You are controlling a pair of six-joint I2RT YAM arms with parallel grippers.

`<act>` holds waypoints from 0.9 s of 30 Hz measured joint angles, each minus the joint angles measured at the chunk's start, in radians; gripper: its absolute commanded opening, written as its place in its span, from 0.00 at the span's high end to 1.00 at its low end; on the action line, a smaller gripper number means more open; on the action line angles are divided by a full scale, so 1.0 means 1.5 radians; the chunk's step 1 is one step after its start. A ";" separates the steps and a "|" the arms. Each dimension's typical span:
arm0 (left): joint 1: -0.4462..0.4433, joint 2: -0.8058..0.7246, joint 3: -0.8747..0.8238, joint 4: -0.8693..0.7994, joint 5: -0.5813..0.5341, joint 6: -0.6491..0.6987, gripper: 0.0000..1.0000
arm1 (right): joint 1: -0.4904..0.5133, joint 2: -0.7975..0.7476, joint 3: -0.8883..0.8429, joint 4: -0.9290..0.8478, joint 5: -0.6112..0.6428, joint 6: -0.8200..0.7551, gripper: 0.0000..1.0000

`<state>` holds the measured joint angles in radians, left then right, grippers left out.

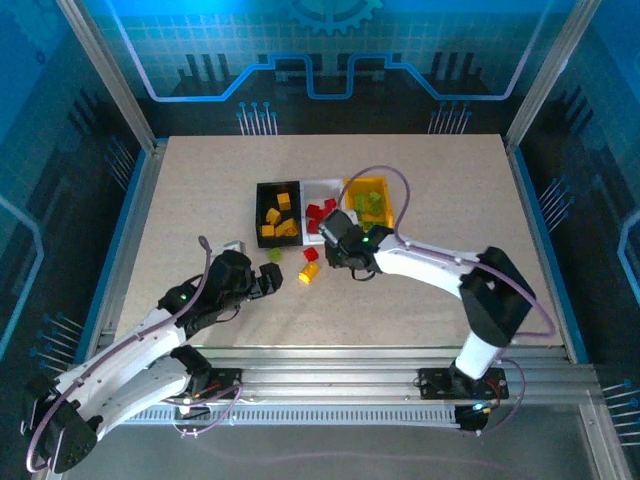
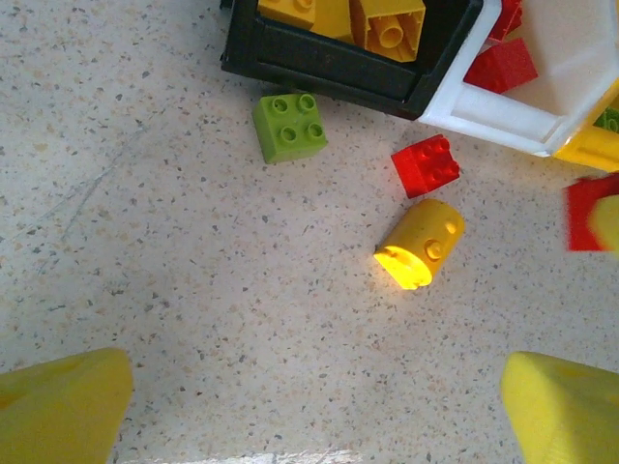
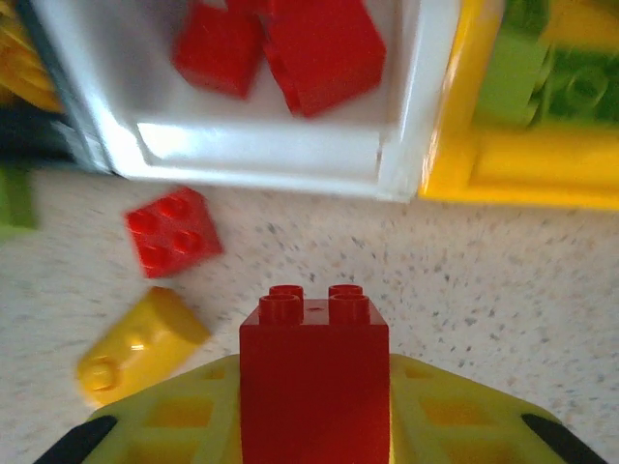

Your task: Sort the legos into containers by color

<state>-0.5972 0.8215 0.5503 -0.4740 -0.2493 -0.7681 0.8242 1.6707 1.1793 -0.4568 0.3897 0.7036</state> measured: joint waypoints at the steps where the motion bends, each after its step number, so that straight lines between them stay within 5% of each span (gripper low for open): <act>1: 0.000 0.000 -0.003 0.001 0.000 -0.002 0.01 | 0.000 -0.011 0.015 -0.003 0.002 -0.008 0.70; 15: 0.002 0.000 -0.016 0.002 0.007 -0.013 0.01 | -0.051 0.246 0.334 -0.053 0.018 -0.048 0.66; 22: 0.003 0.028 -0.016 0.003 0.008 -0.008 0.01 | -0.070 0.271 0.362 -0.067 0.013 -0.051 0.35; 27: 0.004 0.071 0.002 0.005 0.020 0.009 0.01 | -0.071 0.259 0.368 -0.056 0.004 -0.059 0.29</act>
<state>-0.5915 0.9276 0.5526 -0.4664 -0.2192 -0.7540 0.7177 2.0590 1.7309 -0.5415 0.3954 0.6147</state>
